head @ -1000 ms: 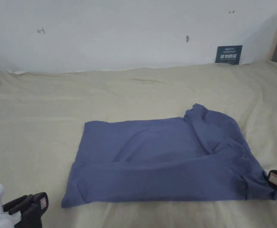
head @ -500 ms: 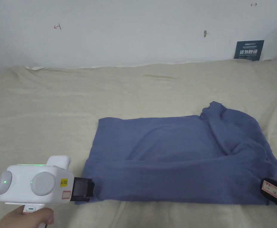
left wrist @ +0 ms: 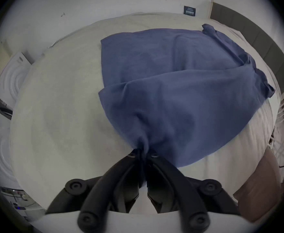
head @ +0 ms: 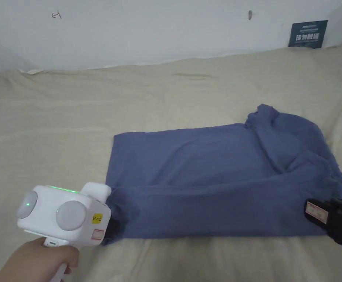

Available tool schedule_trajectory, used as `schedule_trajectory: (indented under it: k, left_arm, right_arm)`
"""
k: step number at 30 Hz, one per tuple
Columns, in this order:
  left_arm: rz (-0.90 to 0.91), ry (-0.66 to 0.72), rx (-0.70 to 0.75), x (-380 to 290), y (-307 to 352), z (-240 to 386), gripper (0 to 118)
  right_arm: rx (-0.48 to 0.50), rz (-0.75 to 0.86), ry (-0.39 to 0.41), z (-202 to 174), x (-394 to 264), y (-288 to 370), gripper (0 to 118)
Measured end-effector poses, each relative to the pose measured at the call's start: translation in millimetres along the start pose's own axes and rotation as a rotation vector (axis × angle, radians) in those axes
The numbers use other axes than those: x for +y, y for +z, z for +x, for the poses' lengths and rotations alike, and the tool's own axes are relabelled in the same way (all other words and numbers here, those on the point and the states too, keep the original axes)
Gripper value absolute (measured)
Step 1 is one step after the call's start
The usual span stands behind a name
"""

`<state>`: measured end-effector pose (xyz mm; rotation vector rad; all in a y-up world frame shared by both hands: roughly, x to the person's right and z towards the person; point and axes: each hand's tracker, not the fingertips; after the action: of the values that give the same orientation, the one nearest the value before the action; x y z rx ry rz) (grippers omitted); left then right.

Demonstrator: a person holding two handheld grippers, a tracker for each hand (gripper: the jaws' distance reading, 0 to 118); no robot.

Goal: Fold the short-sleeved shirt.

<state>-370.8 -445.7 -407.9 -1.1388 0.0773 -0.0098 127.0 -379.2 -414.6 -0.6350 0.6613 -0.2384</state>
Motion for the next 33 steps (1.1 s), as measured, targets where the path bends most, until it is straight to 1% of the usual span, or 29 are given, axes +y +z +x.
schedule_trajectory:
  k: [2,4,5,6,7,8,9,10,11,12,13,15,16,19,20,21,22,23,24,26,30,33]
  left_arm:
    - [-0.009,-0.025,0.005,0.2,-1.4,-0.8,6]
    - [-0.005,-0.005,-0.006,1.0,3.3,-5.0,6]
    - [0.006,0.013,-0.012,0.7,7.2,-6.7,6]
    - [0.013,0.021,-0.015,-0.6,8.1,-9.8,6]
    - [0.016,0.019,-0.019,-0.7,10.5,-10.9,6]
    - [0.027,0.016,-0.019,-1.3,13.1,-10.6,6]
    - [0.039,0.010,-0.010,-1.1,15.3,-10.6,6]
    - [0.042,0.004,-0.005,-3.2,21.8,-5.9,6]
    - [0.045,0.000,-0.005,-2.8,22.8,-5.8,6]
    - [0.045,-0.003,-0.007,-2.5,22.8,-5.8,6]
    - [0.044,-0.007,-0.006,-2.4,22.4,-5.5,6]
    - [0.045,-0.009,-0.001,-3.5,23.7,-2.2,6]
    - [0.040,-0.007,-0.002,-3.7,22.9,-1.9,6]
    - [0.028,-0.009,-0.001,-4.7,20.0,-0.3,6]
    - [0.026,-0.008,0.001,-5.4,19.3,-0.5,6]
    - [0.024,-0.005,0.000,-6.0,18.6,-0.9,6]
    - [0.020,0.000,0.000,-6.2,17.7,-1.3,6]
    - [0.016,0.005,0.001,-6.8,16.7,-1.8,6]
    - [0.014,0.011,0.001,-7.4,16.0,-2.4,6]
    - [0.012,0.016,-0.003,-7.6,14.9,-3.0,6]
    - [0.016,0.012,-0.001,-6.7,16.3,-4.0,6]
    - [0.045,0.019,0.000,-5.4,30.6,-6.5,6]
  right_arm:
    - [-0.011,0.011,-0.019,2.9,1.2,4.7,0]
    - [-0.030,0.049,-0.043,16.1,9.0,16.0,0]
    - [-0.040,0.055,-0.039,21.2,17.8,17.8,0]
    - [-0.068,0.055,-0.028,32.2,26.7,19.9,3]
    - [-0.111,0.017,-0.013,44.1,36.1,18.7,15]
    - [-0.152,-0.045,-0.014,57.4,45.8,15.5,41]
    - [-0.182,-0.096,-0.023,63.0,56.4,11.5,53]
    - [-0.201,-0.142,-0.052,76.5,60.9,5.5,53]
    - [-0.223,-0.186,-0.080,89.9,60.9,-1.8,85]
    - [-0.249,-0.210,-0.098,99.9,60.2,-7.2,107]
    - [-0.286,-0.238,-0.120,107.6,62.0,-16.4,107]
    - [-0.328,-0.373,-0.135,123.4,60.0,-32.9,107]
    - [-0.339,-0.416,-0.134,128.7,57.1,-40.2,107]
    - [-0.360,-0.434,-0.125,135.5,51.2,-57.8,107]
    - [-0.361,-0.438,-0.127,137.3,51.0,-60.6,105]
    - [-0.353,-0.466,-0.136,139.2,52.2,-64.1,97]
    - [-0.351,-0.466,-0.125,137.5,51.3,-64.5,46]
    - [-0.387,-0.436,-0.069,135.0,51.6,-67.1,5]
    - [-0.420,-0.405,-0.043,133.1,46.9,-70.5,4]
    - [-0.372,-0.433,-0.045,135.3,46.0,-65.9,4]
    - [-0.355,-0.383,-0.016,131.8,55.2,-54.6,4]
    - [-0.300,-0.347,-0.043,128.9,68.5,-36.5,4]
